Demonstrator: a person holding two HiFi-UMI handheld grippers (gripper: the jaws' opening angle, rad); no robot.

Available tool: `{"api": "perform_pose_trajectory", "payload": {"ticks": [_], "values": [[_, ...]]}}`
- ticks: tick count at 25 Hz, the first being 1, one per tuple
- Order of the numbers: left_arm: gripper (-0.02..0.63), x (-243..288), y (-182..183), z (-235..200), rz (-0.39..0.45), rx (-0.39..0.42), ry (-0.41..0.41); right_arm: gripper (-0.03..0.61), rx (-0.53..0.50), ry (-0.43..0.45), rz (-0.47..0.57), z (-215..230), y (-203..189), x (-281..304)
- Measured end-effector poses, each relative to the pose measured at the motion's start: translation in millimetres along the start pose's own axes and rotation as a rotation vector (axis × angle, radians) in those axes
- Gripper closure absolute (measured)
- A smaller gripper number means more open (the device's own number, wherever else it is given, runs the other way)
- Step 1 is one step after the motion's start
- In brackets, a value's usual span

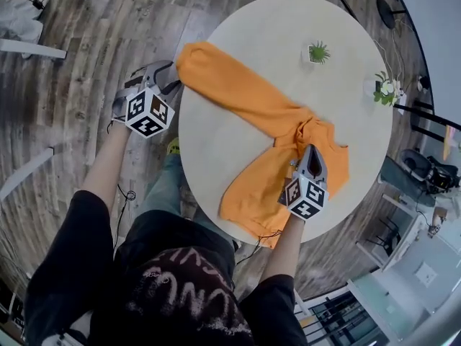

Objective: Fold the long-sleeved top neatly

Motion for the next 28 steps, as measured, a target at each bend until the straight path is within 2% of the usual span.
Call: {"api": "perform_pose_trajectory", "payload": {"ticks": [5, 6, 8, 12, 20, 28], "values": [[0.393, 13, 11, -9, 0.014, 0.062, 0.003, 0.571, 0.012, -0.015, -0.014, 8, -2, 6], [0.415, 15, 13, -10, 0.016, 0.073, 0.004, 0.571, 0.016, -0.018, -0.015, 10, -2, 7], [0.503, 14, 16, -13, 0.023, 0.083, 0.011, 0.569, 0.026, -0.023, -0.015, 12, -2, 7], [0.549, 10, 18, -19, 0.019, 0.06, 0.021, 0.57, 0.046, -0.025, -0.011, 16, -4, 6], [0.554, -18, 32, -40, -0.012, 0.063, 0.094, 0.571, 0.097, -0.032, 0.017, 32, -7, -14], [0.555, -45, 89, -60, 0.004, 0.109, 0.214, 0.571, 0.185, -0.064, 0.076, 84, -21, -43]]}}
Point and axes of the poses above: the fingertips, and each gripper's own axes: x forward along the fingers, z to its right, y out of its top, the point moved 3 cm from there along -x, backward along the fingers, and after that the axes turned 7 degrees about x, right-handed, at the moved point
